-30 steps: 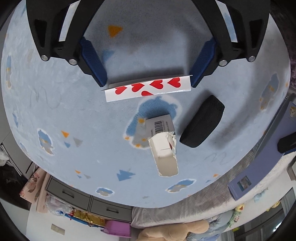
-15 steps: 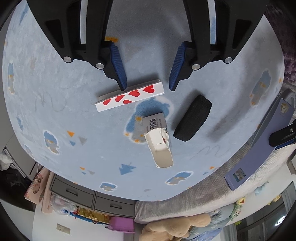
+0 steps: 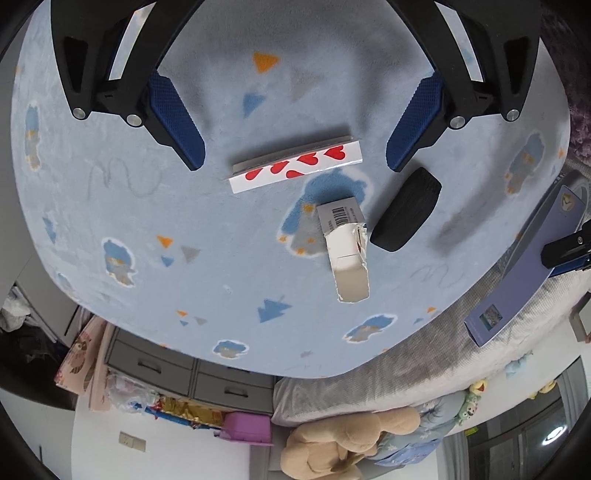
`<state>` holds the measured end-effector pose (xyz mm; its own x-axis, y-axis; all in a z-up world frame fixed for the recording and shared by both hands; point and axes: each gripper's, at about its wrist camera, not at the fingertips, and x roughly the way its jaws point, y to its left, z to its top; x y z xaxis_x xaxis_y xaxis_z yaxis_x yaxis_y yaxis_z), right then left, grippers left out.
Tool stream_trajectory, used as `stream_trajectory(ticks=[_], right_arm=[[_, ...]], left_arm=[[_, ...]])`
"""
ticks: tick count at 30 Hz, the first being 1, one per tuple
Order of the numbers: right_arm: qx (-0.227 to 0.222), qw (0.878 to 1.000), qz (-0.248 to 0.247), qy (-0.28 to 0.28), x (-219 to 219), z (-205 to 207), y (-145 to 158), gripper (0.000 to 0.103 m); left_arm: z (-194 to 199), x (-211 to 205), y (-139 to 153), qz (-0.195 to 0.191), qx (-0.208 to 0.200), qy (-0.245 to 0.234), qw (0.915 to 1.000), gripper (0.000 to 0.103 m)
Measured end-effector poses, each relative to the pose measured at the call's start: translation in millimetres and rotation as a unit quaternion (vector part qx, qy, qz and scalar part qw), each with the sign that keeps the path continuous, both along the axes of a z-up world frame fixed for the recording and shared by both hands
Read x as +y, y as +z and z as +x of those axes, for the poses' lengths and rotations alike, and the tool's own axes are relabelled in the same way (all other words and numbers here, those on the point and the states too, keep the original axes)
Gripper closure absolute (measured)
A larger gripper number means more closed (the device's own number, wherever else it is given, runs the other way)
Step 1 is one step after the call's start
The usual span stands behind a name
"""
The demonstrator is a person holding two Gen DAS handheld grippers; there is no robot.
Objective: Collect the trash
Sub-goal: 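Grasp the red-heart card strip with the right tool, then carry lavender box and card strip over the basket and open both tools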
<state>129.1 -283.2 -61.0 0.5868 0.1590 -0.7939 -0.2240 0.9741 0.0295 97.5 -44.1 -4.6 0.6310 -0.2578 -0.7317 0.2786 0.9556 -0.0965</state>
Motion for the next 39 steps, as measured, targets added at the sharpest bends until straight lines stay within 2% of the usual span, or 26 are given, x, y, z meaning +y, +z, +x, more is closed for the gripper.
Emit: stream_trajectory(ticks=[5,16,27,30,32,39], right_arm=[[0.011,1.000,0.002,0.027,4,6,-7,0.006],[0.023,0.999,0.005,0.048,6,19,-16,0.006],[0.024,0.996,-0.041,0.069,25,15,-26,0.006],[0.022,0.996,-0.040,0.071,25,14,-26,0.009],[0.023,0.996,-0.034,0.073,24,14,-26,0.018],[0.019,0.998,-0.032,0.059,23,10,-23,0.019]], left_arm=[[2,0,-2,-0.004,0.004,0.000,1.0000,0.059],[3,-1,-1,-0.007,0.006,0.000,1.0000,0.059],[3,-2,-1,-0.007,0.008,0.000,0.9999,0.059],[3,-3,-3,-0.006,0.009,0.000,0.9999,0.059],[3,-3,-4,-0.006,0.010,-0.001,0.9999,0.059],[3,-2,-4,-0.006,0.009,0.002,0.9999,0.059]])
